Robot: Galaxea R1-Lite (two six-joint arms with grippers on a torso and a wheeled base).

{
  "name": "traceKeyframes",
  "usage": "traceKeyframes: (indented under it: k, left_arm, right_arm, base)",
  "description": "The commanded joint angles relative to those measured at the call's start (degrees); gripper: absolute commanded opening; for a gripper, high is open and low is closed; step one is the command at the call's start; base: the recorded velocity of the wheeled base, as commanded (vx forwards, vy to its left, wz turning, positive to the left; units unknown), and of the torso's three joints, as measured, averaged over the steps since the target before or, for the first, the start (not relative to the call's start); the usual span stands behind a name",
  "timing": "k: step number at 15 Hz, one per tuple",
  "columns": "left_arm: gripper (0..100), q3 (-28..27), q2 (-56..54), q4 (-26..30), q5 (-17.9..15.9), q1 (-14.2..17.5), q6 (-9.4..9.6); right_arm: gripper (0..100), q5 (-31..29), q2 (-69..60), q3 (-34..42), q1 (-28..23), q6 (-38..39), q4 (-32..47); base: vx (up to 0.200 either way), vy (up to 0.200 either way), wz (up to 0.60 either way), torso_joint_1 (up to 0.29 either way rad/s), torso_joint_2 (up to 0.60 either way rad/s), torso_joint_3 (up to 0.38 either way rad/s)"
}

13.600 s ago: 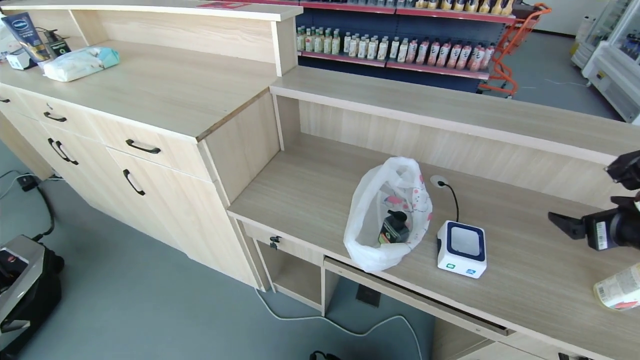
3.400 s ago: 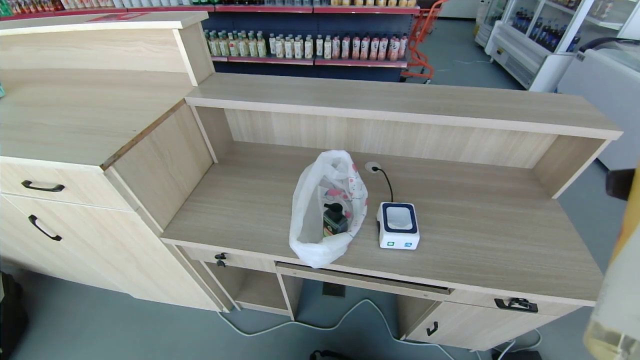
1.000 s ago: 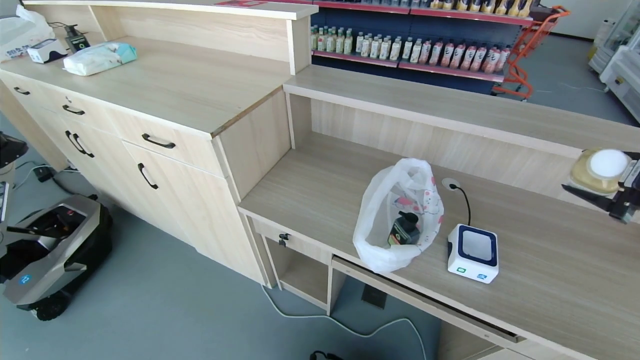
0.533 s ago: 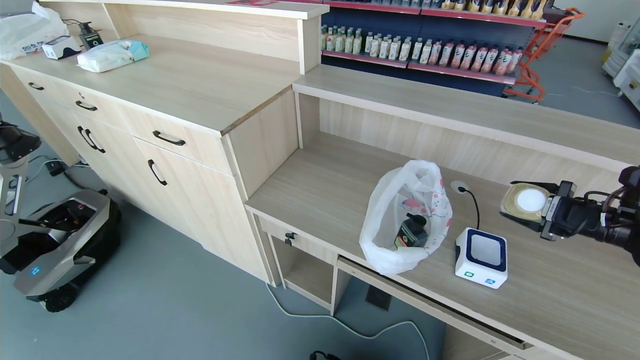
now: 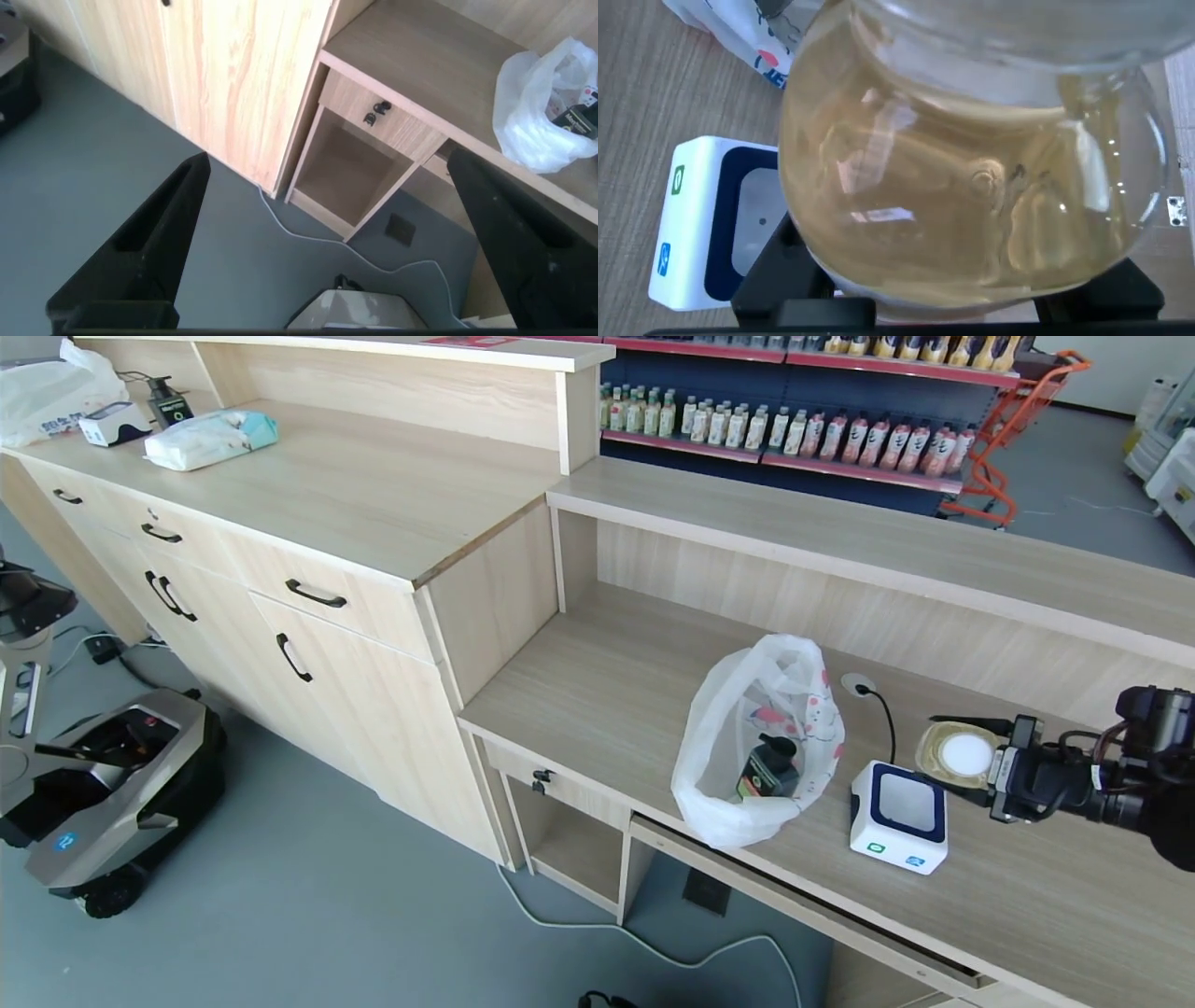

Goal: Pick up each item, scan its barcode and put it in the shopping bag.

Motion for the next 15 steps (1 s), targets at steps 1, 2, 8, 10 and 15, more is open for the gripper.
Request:
traceKeyframes:
  k: [1,2,8,10,15]
  left_arm:
    - [100,0.0,-0.02,0.0,0.0,-0.02,-0.01]
    - [100,0.0,-0.02,0.0,0.0,-0.02,-0.01]
    - [100,0.0,-0.02,0.0,0.0,-0.02,-0.01]
    - [100,0.0,-0.02,0.0,0.0,-0.02,-0.01]
    - [100,0.0,-0.02,0.0,0.0,-0.02,-0.01]
  right_arm:
    - [0,0.02,0.67,0.09,-0.06,-0.21,0.0]
    - [0,0.02,0.94,0.09,-0.06,-0.29,0.0]
    - [0,0.02,2.61,0.0,0.29,-2.58,0.0]
    - [0,0.02,3.66,0.0,0.73,-3.02,0.0]
    - [0,0.02,5.33,-0.7,1.17,-3.63,-0.88]
  base:
    - [0.0,0.0,0.0,0.0,0.0,0.0]
    - [0.0,0.0,0.0,0.0,0.0,0.0]
    - [0.0,0.0,0.0,0.0,0.0,0.0]
    - [0.0,0.0,0.0,0.0,0.0,0.0]
    - [0.0,0.0,0.0,0.0,0.0,0.0]
